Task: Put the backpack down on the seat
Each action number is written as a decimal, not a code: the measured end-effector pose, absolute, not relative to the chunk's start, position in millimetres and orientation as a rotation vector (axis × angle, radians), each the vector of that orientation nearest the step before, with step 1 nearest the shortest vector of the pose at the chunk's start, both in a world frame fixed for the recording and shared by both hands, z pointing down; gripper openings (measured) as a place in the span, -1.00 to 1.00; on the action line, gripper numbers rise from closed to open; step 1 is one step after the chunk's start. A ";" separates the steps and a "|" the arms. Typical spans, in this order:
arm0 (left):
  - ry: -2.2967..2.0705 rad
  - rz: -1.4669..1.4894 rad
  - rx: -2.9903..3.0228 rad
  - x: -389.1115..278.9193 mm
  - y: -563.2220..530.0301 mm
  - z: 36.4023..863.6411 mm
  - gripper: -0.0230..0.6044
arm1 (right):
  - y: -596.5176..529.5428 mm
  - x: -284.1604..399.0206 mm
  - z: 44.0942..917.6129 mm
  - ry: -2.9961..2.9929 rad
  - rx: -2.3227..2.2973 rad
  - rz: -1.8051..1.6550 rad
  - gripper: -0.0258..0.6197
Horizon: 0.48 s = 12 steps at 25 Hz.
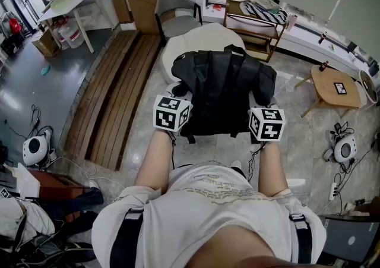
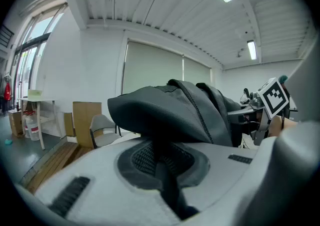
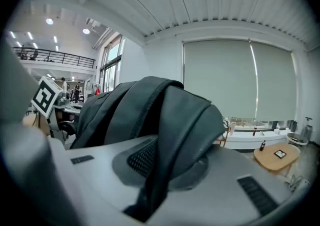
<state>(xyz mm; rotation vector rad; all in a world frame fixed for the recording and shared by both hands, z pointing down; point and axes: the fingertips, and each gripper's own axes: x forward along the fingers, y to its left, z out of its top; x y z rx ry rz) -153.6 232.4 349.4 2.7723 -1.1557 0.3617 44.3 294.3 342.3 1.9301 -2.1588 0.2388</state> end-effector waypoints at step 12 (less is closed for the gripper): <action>-1.138 0.376 2.716 -161.6 242.5 372.3 -0.84 | 294.9 38.2 362.8 -2.166 1.887 0.287 -0.75</action>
